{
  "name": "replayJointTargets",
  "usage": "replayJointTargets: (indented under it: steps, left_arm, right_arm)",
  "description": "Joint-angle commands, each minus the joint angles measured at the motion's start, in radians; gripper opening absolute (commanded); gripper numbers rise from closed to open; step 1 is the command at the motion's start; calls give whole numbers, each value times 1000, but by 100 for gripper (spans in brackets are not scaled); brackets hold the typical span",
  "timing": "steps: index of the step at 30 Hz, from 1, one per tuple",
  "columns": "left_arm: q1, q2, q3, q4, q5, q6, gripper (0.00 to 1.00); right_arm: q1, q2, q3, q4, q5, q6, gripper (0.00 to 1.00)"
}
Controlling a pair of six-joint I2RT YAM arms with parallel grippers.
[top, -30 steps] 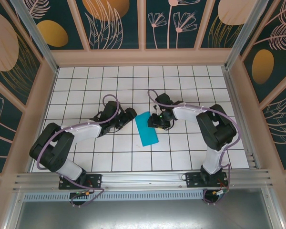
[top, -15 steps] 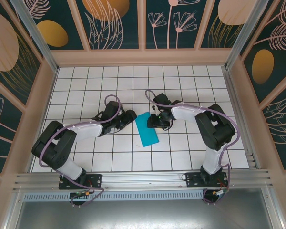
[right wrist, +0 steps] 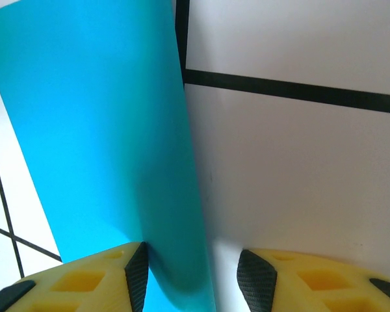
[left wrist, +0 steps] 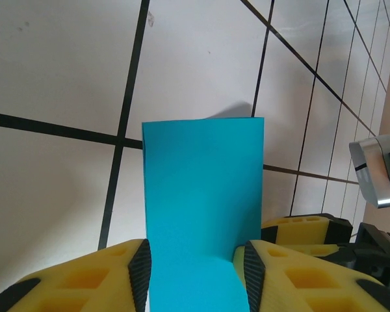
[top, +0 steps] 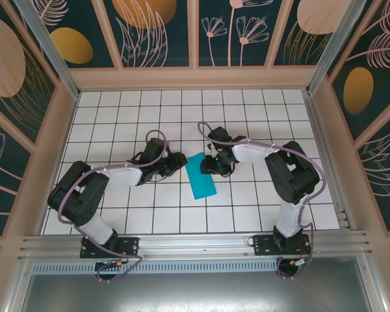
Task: Fold a paper plane with a square sheet of paper (pick it up from the middle)
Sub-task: Hold the square sheet of paper at the center of the table.
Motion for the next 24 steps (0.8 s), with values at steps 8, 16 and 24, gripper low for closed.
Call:
replayJointTargets:
  steps: [8, 16, 24]
  left_arm:
    - [-8, 6, 27, -22, -45, 23, 41]
    - [-22, 41, 56, -3, -10, 33, 37]
    - [-37, 76, 76, 1, 16, 37, 29]
  right_arm:
    - [5, 196, -72, 56, 122, -10, 49]
    - [8, 199, -64, 45, 131, -38, 49]
    - [8, 210, -52, 37, 137, -54, 49]
